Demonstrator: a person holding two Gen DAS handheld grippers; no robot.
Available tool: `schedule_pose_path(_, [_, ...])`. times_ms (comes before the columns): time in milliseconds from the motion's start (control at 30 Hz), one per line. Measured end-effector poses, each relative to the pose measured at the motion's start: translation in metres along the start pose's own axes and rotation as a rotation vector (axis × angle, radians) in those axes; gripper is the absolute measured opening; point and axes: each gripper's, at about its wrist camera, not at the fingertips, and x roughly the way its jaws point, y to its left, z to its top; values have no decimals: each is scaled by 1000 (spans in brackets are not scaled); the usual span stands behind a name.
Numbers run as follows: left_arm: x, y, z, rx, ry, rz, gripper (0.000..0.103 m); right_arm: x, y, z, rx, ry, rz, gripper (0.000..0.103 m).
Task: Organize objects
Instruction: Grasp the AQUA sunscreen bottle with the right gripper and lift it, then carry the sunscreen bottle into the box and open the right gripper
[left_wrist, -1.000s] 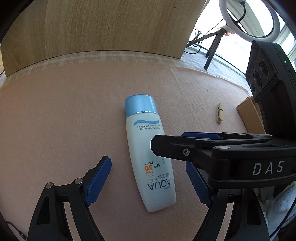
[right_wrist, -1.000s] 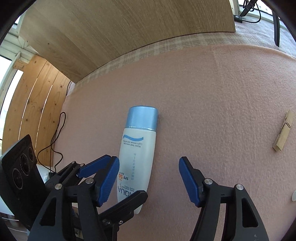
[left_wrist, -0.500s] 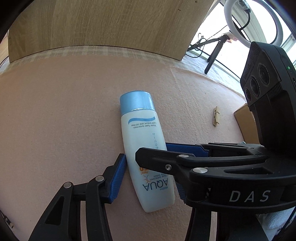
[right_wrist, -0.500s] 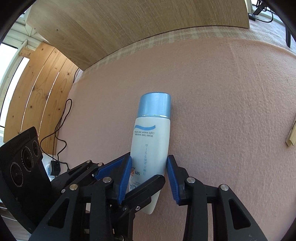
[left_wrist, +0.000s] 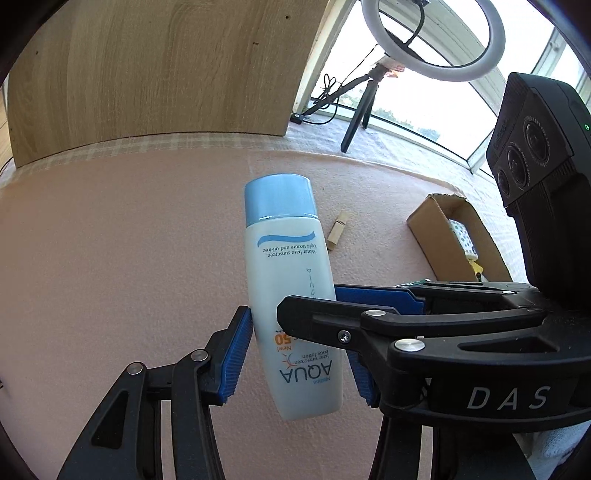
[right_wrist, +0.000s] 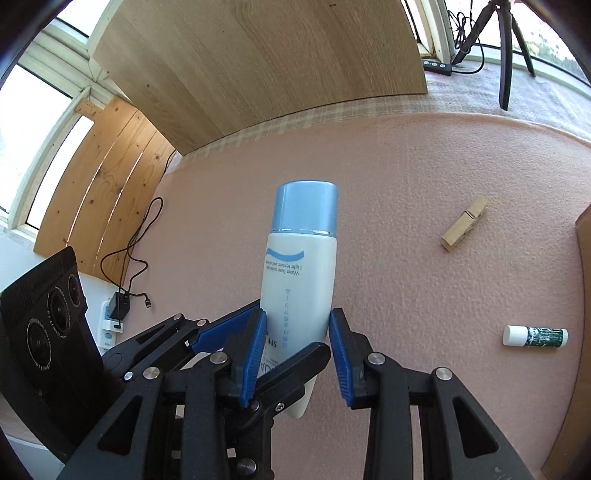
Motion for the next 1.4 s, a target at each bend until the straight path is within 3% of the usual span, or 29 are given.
schedule_pose_path(367, [16,-137,22,176,-2,-79,53,-103,-82,-19,89,-124,-66,32])
schedule_pose_path(633, [48,-206,41,248,25,-144,53,-149,-136,-26,154,-189,-106,32])
schedule_pose_path(1000, [90,-277,55,349,77,-164,53,-176,-200,-27,230,-213,-135,32])
schedule_pose_path(1400, [110,-305,63,383,100,-167,57,-185,-231,-27,253,-236,-139,33])
